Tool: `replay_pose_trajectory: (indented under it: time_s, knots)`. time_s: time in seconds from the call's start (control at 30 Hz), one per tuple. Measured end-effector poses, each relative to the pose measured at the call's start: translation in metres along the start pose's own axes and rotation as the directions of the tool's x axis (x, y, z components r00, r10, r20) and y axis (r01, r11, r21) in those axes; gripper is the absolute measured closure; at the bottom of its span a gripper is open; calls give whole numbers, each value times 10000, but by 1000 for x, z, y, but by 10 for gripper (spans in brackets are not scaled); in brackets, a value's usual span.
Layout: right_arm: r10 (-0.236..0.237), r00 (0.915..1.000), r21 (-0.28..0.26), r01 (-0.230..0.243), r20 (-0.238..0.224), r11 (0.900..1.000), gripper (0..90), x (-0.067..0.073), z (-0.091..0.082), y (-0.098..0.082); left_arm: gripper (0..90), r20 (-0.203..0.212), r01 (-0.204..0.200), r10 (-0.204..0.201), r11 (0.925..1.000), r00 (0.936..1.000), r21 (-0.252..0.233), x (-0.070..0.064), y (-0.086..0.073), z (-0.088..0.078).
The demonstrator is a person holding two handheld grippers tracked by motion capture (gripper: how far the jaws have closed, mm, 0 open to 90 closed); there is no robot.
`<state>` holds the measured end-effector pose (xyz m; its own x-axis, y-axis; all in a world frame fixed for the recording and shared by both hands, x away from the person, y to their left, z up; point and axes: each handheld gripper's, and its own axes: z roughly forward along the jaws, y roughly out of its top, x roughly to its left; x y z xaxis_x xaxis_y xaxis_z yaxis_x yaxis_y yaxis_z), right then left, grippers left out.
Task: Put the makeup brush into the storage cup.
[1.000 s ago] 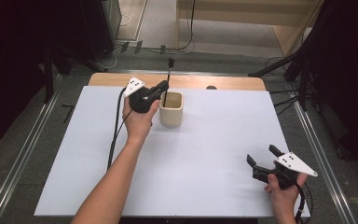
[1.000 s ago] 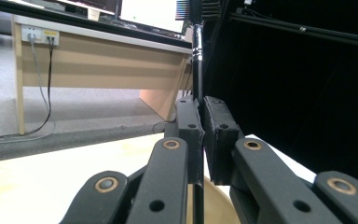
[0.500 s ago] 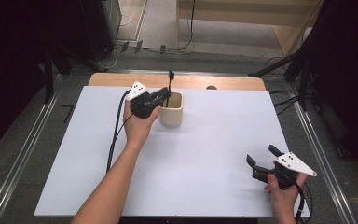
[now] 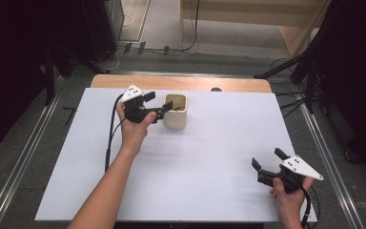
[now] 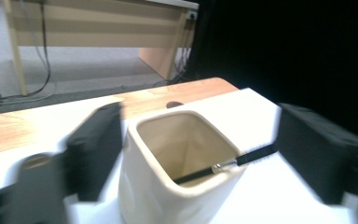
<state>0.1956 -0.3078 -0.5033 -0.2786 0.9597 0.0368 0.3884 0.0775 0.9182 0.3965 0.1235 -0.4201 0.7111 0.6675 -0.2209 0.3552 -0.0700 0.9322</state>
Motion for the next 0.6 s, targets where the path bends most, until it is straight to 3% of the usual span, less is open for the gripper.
replay_pose_trajectory:
  time_s: [0.07,0.13,0.33,0.6]
  knots:
    - [-13,10000,2,13,4,10000,87,0,0,0,3,176,84,-81,9999,9998,-131,1,1,-6]
    - [-27,10000,-10,27,9,10000,87,0,0,0,0,312,219,-213,9996,9993,-175,2,1,-10]
    - [-3,10000,-23,3,19,10000,87,0,0,0,0,-107,-393,392,9992,9992,-55,-1,-4,-25]
    - [9,10000,0,-9,11,10000,87,1,0,0,0,27,-466,467,9985,9989,-304,-2,-13,-43]
